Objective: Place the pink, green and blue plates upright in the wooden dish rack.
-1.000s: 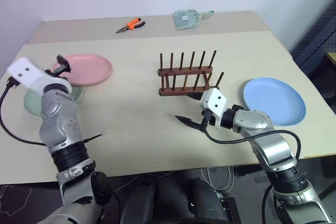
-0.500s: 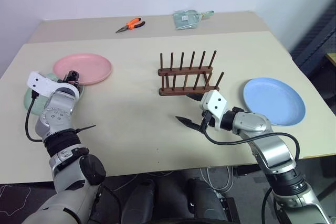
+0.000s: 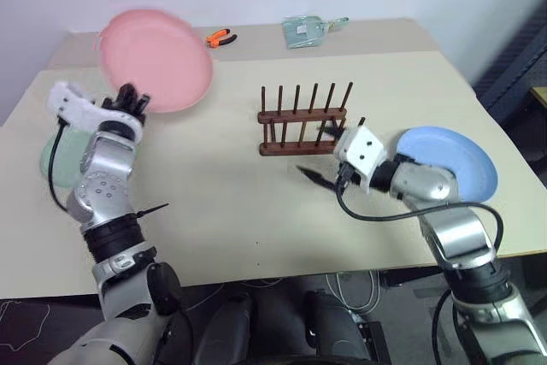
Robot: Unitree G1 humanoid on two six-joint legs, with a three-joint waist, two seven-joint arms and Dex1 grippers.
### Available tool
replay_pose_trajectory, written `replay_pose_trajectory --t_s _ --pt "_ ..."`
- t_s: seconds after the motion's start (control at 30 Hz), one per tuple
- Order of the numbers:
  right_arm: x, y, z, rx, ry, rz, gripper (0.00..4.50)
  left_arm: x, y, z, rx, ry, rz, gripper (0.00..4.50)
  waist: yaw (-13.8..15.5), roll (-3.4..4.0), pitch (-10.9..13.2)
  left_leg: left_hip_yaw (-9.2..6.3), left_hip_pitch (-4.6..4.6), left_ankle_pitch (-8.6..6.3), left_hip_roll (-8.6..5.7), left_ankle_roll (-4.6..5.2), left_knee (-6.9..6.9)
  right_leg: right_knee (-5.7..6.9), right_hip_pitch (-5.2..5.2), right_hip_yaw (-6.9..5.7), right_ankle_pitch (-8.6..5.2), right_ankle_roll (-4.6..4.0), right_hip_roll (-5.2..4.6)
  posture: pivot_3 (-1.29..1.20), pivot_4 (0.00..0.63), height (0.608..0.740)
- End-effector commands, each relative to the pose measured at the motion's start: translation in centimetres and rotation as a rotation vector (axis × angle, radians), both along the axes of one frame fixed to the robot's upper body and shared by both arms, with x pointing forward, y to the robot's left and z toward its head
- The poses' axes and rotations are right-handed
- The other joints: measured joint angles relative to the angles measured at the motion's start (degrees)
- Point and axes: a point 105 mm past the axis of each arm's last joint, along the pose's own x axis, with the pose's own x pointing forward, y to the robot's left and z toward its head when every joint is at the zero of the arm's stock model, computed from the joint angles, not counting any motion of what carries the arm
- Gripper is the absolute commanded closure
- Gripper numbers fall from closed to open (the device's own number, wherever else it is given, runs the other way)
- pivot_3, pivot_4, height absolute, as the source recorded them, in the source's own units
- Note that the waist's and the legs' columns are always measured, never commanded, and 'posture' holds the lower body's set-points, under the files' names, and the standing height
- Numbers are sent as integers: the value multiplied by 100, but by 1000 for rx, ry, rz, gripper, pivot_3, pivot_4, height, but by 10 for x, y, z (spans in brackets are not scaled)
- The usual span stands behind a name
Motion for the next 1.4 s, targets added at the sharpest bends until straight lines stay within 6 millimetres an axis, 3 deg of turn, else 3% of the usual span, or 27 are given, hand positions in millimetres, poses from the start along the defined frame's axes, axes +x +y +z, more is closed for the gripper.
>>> replay_pose_trajectory --t_s 0.03,0.2,0.37,0.47,0.63,0.7,0.8,0.83,0.93,1.03,1.13,1.23,1.3,1.4 --pt "2 17 29 -146 -263 40 85 -11 -66 37 134 -128 -160 4498 8 -1 0 1 0 0 0 0 -2 -2 2 0 0 1 0 0 150 739" --pt "28 22 41 -341 -493 -35 85 -21 -121 51 158 -171 -277 4498 -10 -2 -1 8 0 1 0 -1 -4 -1 -5 4 0 0 0 0 150 739" --pt "44 17 35 -444 -583 -97 85 -25 -136 53 129 -174 -339 4498 -28 -2 0 9 0 3 1 -3 -7 0 -7 5 -1 -1 1 0 150 739" --pt "52 12 40 -454 -633 -160 933 -28 -141 47 166 -162 -368 4500 -22 -2 0 9 -1 8 1 -12 -6 0 -8 6 -1 -1 2 0 150 739" --pt "54 7 43 -451 -680 -205 3524 -31 -149 36 152 -130 -432 4500 -20 -2 0 9 -2 14 0 -20 -7 -1 -7 6 -1 -1 2 0 150 739" --pt "53 7 46 -449 -703 -215 4475 -34 -153 35 137 -135 -466 3712 -19 -3 1 9 -3 14 0 -20 -6 -1 -8 6 -1 -1 2 0 150 739" --pt "51 5 46 -457 -718 -217 4500 -35 -153 36 112 -145 -470 2376 -14 -3 1 9 -3 14 0 -20 -6 -1 -7 7 -1 -1 2 0 150 739" --pt "51 4 45 -461 -719 -216 4500 -34 -150 39 100 -151 -453 1735 -8 -3 1 9 -3 14 0 -20 -5 -1 -7 7 -1 -2 2 0 150 739" --pt "48 -7 44 -441 -688 -234 4500 -24 -122 50 69 -183 -311 237 9 -4 1 9 -4 14 -1 -20 -5 -2 -7 7 -1 -2 2 0 150 739" --pt "44 -27 51 -311 -606 -272 4500 -17 -88 55 246 -213 -142 237 -9 -4 2 8 -4 12 0 -16 -8 -2 -7 7 -1 -2 3 0 150 739" --pt "30 -41 65 -17 -452 -245 4500 -18 -76 42 627 -246 -96 237 -56 0 3 12 -2 8 1 -10 -15 -2 -9 11 -1 -3 6 0 150 739" --pt "16 -50 80 303 -265 -178 4500 -25 -78 17 836 -261 -187 237 -106 2 3 9 -1 3 3 -1 -17 -3 -7 13 -1 -4 6 0 150 739" --pt "6 -56 84 493 -109 -110 4500 -39 -91 -8 927 -272 -355 237 -105 3 4 4 -2 2 2 1 -15 -3 -7 12 -1 -4 5 0 150 739" --pt "-8 -56 84 608 35 -21 4500 -58 -106 -31 949 -275 -553 237 -106 5 5 0 -4 -1 3 5 -14 -4 -7 11 -11 -22 1 0 150 739"
